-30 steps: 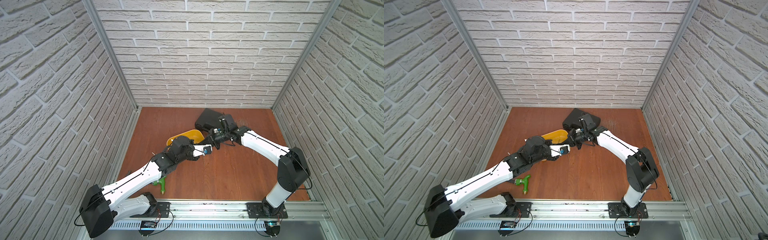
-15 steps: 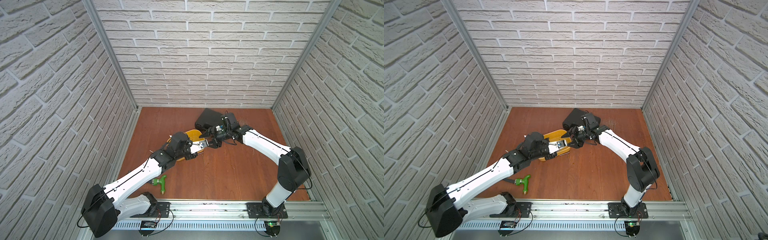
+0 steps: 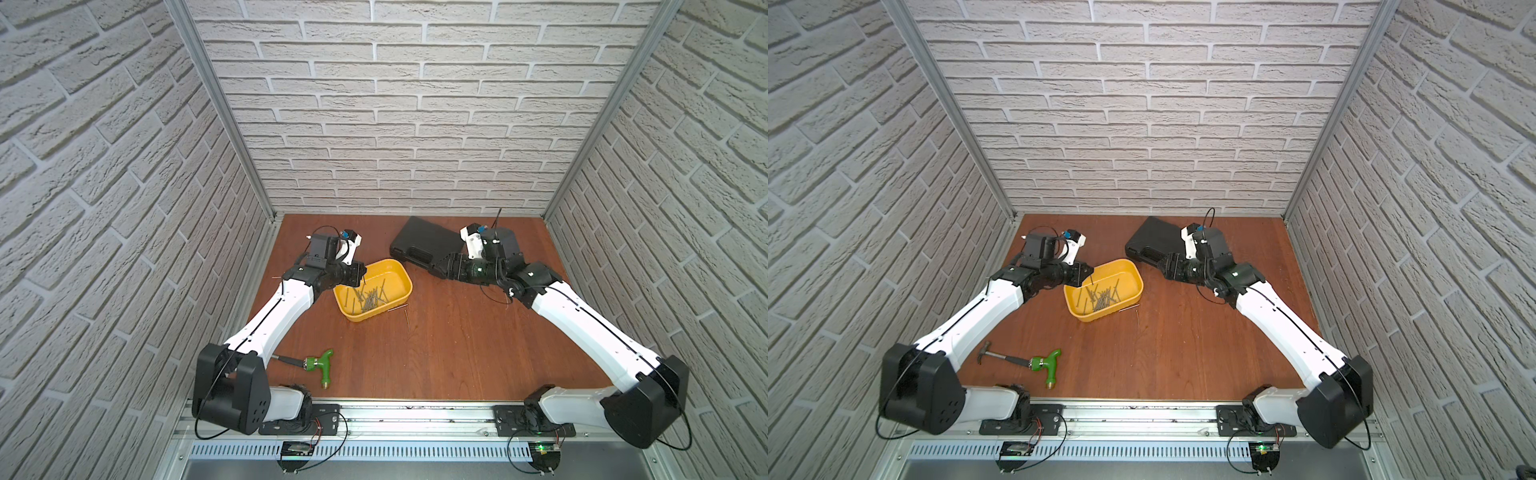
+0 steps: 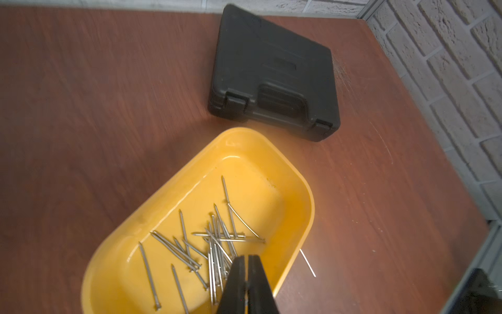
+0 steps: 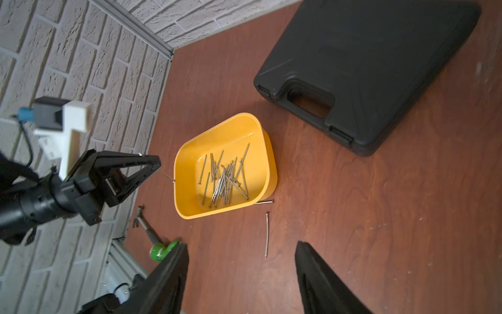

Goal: Put the nails on the desktop into the storage box
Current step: Place the nail in the storage box.

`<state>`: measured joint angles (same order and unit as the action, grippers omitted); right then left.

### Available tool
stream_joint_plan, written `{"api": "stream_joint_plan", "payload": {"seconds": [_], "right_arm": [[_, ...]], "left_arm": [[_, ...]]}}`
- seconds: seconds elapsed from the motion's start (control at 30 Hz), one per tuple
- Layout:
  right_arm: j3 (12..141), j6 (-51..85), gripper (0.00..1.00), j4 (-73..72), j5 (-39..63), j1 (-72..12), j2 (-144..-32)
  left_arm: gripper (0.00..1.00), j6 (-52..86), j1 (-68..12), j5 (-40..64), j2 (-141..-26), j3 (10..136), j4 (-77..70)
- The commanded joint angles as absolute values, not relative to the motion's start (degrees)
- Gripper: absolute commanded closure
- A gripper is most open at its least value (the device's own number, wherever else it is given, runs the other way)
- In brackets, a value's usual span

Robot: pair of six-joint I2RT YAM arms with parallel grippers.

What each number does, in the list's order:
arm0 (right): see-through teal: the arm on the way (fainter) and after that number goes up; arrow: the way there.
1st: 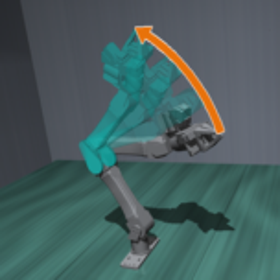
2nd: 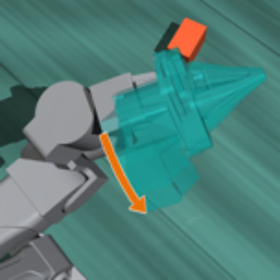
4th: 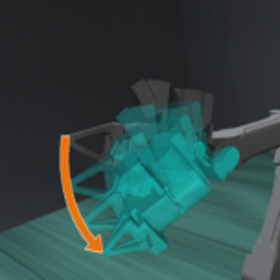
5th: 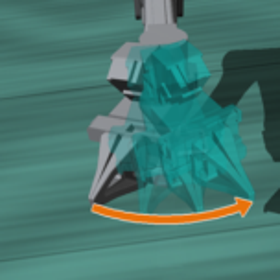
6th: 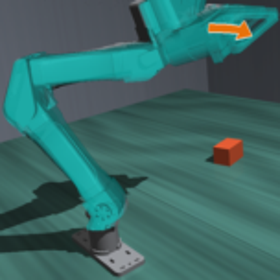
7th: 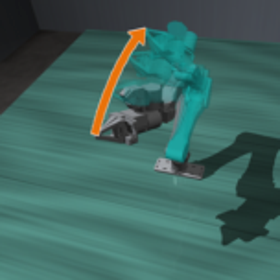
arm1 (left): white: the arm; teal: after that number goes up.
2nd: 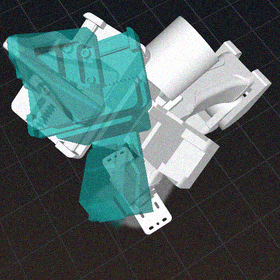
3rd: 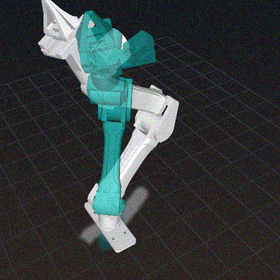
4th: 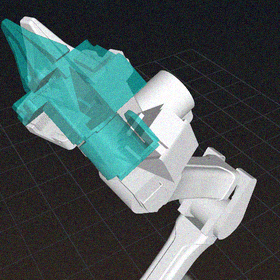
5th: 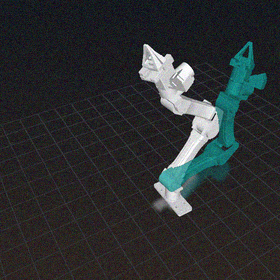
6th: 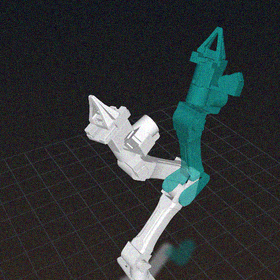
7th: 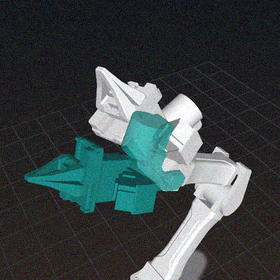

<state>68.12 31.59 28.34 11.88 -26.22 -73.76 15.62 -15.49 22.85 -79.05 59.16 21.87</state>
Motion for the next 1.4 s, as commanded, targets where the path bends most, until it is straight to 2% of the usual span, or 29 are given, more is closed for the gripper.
{"api": "stream_joint_plan", "payload": {"seconds": [0.0, 0.33, 0.43, 0.57, 0.7, 0.77, 0.8, 1.0, 1.1, 1.37], "right_arm": [[65.78, 15.1, 0.33, 25.39, 8.56, -29.58, -71.81], [61.66, 1.36, 0.34, 20.09, 2.55, -44.73, -70.53], [59.54, -1.28, 0.3, 16.51, 1.25, -47.57, -69.44], [57.92, -0.63, 0.22, 15.15, -1.2, -48.21, -69.16], [58.75, 0.91, 0.21, 17.38, -0.96, -48.25, -70.64], [59.72, 1.88, 0.21, 19.55, -1.69, -48.25, -71.79], [60.22, 2.76, 0.21, 20.67, -2.52, -48.25, -72.4], [64.05, 9.08, 0.25, 30.94, -5.92, -48.25, -78.36], [64.71, 13.63, 0.28, 33.66, -4.88, -48.32, -81.64], [63.53, 21.34, 0.31, 34.01, -9.73, -51.5, -88.96]], "left_arm": [[1.0, 23.24, -14.61, 27.7, -81.62, 60.99, 25.1], [1.0, 23.21, -11.92, 26.45, -91.98, 60.42, 22.43], [1.0, 23.12, -11.52, 26.45, -94.8, 61.18, 22.29], [1.0, 23.2, -11.48, 26.94, -97.49, 61.44, 21.71], [1.0, 23.21, -11.51, 27.11, -98.96, 61.22, 21.92], [0.95, 23.32, -11.46, 26.94, -98.71, 61.0, 21.92], [0.88, 23.21, -11.49, 26.69, -98.41, 60.91, 22.04], [0.72, 22.97, -11.42, 25.84, -95.86, 61.35, 23.97], [0.68, 23.48, -11.49, 25.75, -93.73, 61.09, 24.76], [0.58, 24.79, -11.56, 24.79, -83.28, 60.73, 28.7]]}}
